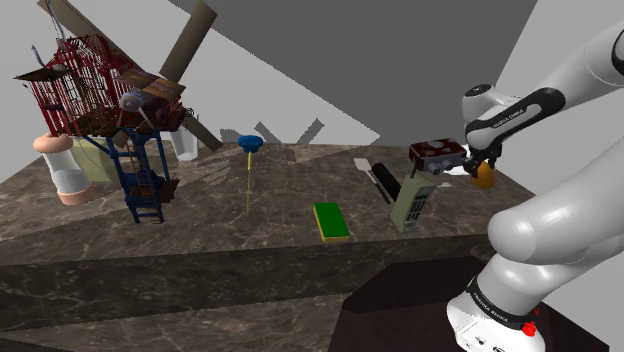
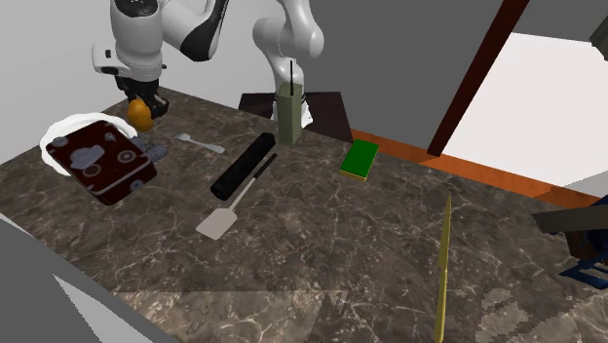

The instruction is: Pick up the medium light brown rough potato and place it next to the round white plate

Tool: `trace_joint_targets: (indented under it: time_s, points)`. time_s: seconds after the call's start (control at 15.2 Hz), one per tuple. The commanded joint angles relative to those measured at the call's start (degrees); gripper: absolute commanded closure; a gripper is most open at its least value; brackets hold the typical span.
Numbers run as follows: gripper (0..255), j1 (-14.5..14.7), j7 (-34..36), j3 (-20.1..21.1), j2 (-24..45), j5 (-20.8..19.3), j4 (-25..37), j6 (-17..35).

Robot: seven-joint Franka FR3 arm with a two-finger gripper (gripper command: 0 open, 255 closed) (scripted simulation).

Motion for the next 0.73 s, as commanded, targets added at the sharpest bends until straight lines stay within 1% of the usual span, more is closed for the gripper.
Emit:
trace_joint_targets:
  time_s: [0.0,0.33,0.66]
  points:
    - [255,-0.2,1.3,-0.1,1.2,-0.8,-0.6,1.3]
    - [255,-0.7,4.5,-0.5,4.6,-3.1,-1.4,4.8]
    - [255,-0.7,4.5,-0.5,4.6,-3.1,-1.4,4.8]
